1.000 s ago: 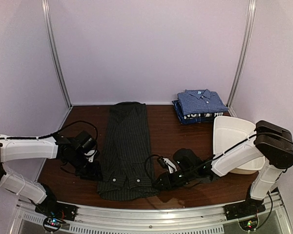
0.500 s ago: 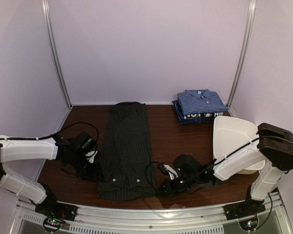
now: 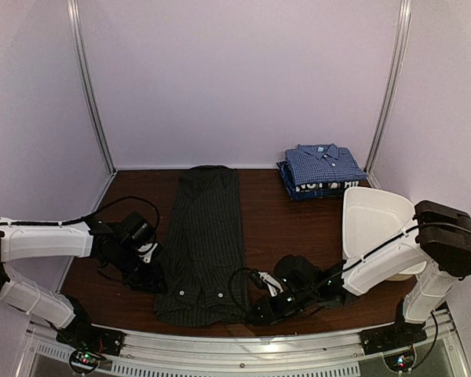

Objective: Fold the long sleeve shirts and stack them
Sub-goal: Smooth out the rectangle-folded shirt at the center of the board, then pick up the rectangle-folded shirt from the center of the board.

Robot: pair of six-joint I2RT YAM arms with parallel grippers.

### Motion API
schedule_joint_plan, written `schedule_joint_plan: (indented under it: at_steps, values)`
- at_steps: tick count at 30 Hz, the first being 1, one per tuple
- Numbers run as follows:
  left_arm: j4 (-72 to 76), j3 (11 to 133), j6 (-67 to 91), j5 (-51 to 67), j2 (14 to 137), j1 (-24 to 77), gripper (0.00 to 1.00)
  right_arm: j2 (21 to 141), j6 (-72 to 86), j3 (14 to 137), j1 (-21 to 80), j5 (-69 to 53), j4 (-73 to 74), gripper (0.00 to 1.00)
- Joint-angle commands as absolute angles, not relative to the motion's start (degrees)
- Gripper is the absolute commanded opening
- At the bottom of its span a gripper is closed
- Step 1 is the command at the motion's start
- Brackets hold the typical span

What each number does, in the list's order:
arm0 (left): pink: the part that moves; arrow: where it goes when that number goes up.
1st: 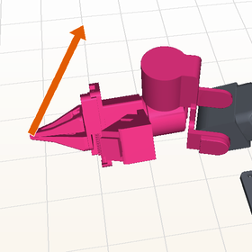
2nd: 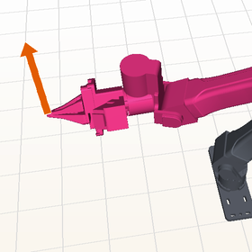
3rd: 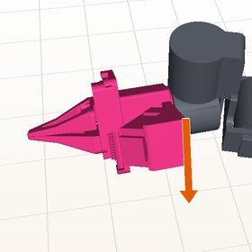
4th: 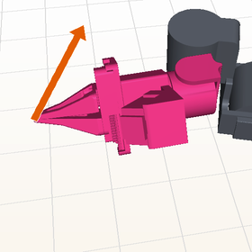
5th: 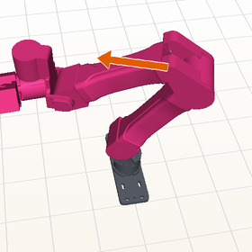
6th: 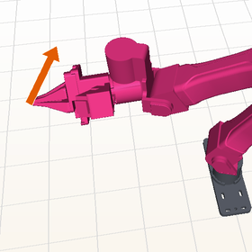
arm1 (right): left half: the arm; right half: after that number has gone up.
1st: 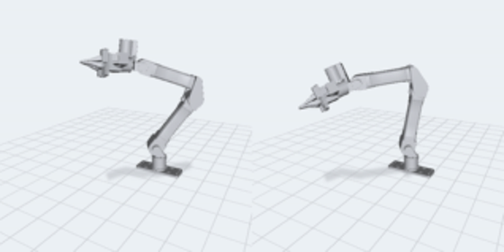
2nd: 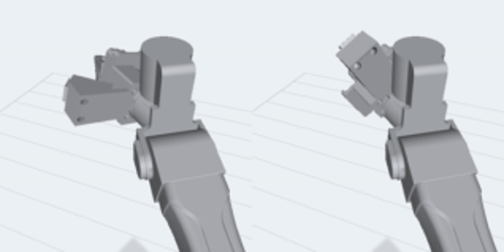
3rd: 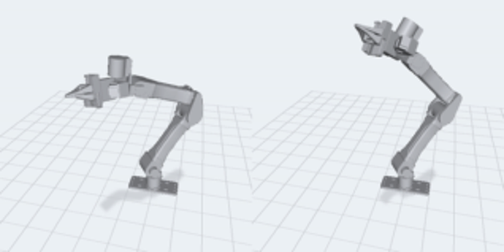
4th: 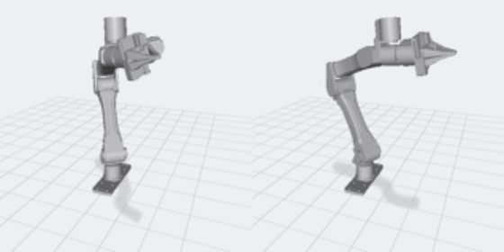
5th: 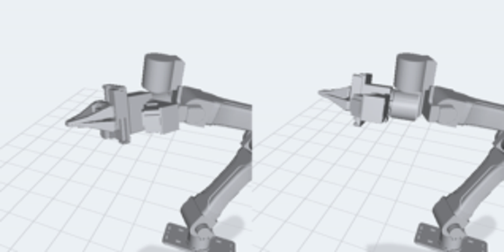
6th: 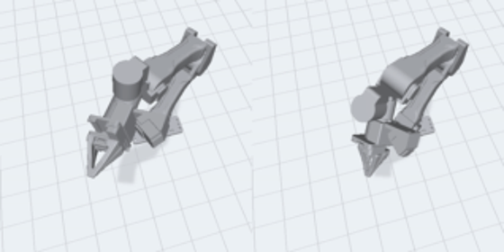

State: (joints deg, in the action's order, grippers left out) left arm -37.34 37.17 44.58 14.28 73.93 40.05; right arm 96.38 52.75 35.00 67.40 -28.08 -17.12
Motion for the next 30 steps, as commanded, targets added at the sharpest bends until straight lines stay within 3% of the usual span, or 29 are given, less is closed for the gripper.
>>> schedule_joint_plan:
  at_steps: [1, 8, 18, 24, 30]
  values:
    - [-39.0, 38.2, 44.2, 10.7, 73.7, 39.6, 0.42, 93.6, 52.6, 35.6, 67.5, -24.7, -15.3, 0.28]
    - [-37.8, 36.8, 44.6, 11.2, 70.8, 37.2, 0.52, 92.3, 52.4, 33.9, 63.9, -24.9, -18.3, 0.43]
    - [-26.7, 29.3, 47.6, 21.0, 71.1, 34.0, 0.52, 99.0, 54.2, 33.6, 59.1, -32.7, -29.8, 0.47]
    - [-24.1, 27.4, 48.3, 24.1, 72.4, 34.0, 0.48, 101.7, 55.1, 33.6, 58.2, -35.2, -33.3, 0.47]
    - [-21.1, 25.8, 49.4, 28.1, 74.0, 34.1, 0.35, 102.2, 55.4, 33.2, 57.5, -36.0, -34.4, 0.47]
